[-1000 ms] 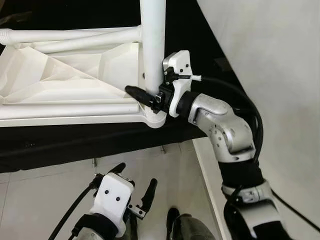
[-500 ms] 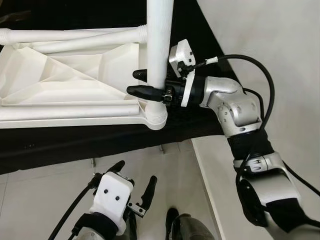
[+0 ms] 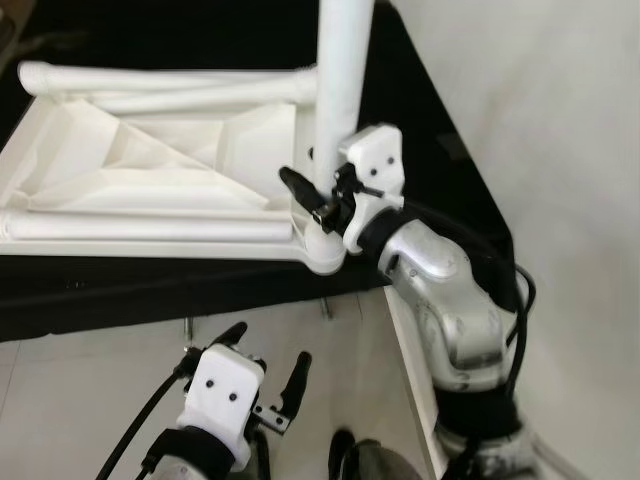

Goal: Building children table

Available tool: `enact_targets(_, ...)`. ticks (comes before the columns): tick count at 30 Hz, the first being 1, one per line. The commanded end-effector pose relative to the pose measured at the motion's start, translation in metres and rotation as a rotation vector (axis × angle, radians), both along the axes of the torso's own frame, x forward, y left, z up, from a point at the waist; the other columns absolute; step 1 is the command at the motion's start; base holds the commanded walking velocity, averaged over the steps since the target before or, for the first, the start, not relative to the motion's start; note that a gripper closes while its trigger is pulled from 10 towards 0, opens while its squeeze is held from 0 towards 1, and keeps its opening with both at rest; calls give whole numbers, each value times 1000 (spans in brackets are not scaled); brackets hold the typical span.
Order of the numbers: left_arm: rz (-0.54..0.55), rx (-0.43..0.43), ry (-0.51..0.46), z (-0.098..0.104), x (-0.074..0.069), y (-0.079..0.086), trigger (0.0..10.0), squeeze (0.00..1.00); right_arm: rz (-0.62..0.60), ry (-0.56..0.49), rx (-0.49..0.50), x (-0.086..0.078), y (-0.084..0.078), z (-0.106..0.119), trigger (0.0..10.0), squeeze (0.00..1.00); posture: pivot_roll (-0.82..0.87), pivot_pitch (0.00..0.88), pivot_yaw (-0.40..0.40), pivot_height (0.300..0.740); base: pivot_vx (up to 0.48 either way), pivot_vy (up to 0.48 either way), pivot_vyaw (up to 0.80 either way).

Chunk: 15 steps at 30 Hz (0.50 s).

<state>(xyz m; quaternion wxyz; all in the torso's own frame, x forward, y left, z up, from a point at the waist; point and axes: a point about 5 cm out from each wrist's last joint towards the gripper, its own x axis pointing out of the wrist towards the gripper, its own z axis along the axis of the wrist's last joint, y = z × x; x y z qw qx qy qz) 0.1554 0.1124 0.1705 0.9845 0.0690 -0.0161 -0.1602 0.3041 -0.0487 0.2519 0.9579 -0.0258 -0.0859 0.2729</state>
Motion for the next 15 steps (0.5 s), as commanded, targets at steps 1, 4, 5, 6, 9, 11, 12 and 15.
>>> enact_targets(1,6,18,20,-6,1,1,10000,0,-56,273,-46,10,-2,-51,0,0,95,270,-52,740,0,0,0)
enact_targets(4,6,24,19,-8,2,1,10000,0,-22,230,-30,21,6,-40,4941,0,91,248,-51,740,0,0,0)
enact_targets(5,8,25,18,-9,3,1,10000,0,-10,213,-25,25,8,-35,4941,0,91,248,-51,740,0,0,0)
enact_targets(6,8,25,18,-9,3,1,10000,0,-10,213,-25,25,8,-35,4941,0,91,248,-51,740,0,0,0)
enact_targets(9,19,29,14,-11,6,2,10000,0,23,192,46,29,9,-25,10000,0,89,233,-55,740,0,0,0)
enact_targets(11,23,29,12,-11,6,3,10000,0,40,173,65,29,9,-21,10000,31,90,232,-55,740,0,0,0)
enact_targets(12,26,30,10,-11,7,3,10000,0,76,161,93,28,9,-16,10000,1000,87,231,-54,740,0,0,0)
enact_targets(15,29,29,7,-11,9,3,10000,0,163,131,137,28,7,-9,10000,1000,86,230,-55,740,0,0,0)
